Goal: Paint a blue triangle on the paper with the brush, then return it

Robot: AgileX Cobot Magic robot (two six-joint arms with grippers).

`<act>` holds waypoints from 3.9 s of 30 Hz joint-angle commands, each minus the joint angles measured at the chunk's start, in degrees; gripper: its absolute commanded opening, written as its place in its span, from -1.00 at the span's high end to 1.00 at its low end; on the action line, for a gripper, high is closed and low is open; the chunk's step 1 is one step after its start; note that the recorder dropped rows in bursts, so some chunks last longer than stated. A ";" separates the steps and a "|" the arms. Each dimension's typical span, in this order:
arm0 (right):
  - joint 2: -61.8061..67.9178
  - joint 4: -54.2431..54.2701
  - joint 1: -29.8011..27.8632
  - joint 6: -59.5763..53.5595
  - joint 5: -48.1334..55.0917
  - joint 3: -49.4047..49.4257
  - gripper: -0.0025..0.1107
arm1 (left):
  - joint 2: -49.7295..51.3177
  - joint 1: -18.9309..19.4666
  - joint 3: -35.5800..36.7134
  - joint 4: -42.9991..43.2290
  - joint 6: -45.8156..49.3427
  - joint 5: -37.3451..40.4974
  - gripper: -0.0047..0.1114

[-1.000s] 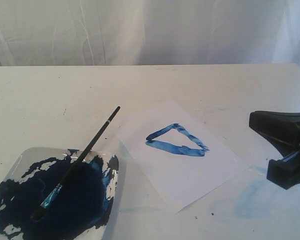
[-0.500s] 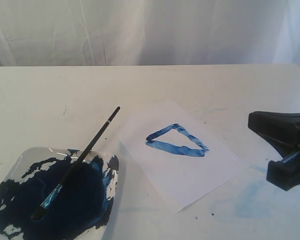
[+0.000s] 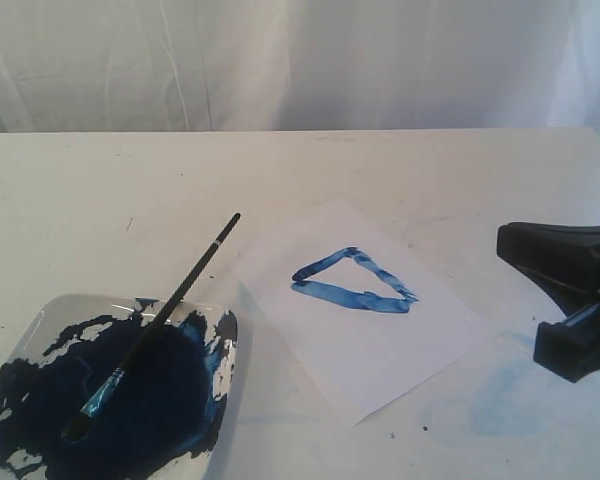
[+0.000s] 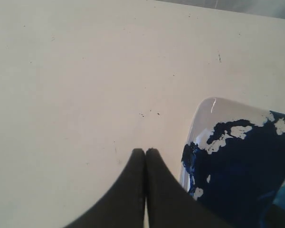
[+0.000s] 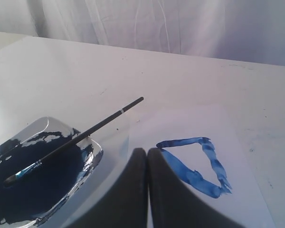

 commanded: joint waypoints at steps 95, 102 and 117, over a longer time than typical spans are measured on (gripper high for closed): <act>-39.19 98.09 -9.30 -101.13 45.72 22.77 0.96 | -0.33 -6.18 0.24 1.22 2.33 -0.94 0.92; -39.19 98.09 -9.30 -101.13 45.72 22.77 0.96 | -0.33 -7.98 0.24 1.22 2.33 -0.94 0.92; -39.19 98.09 -9.30 -101.13 45.72 22.77 0.96 | -0.33 -7.98 0.24 1.22 2.33 -0.94 0.92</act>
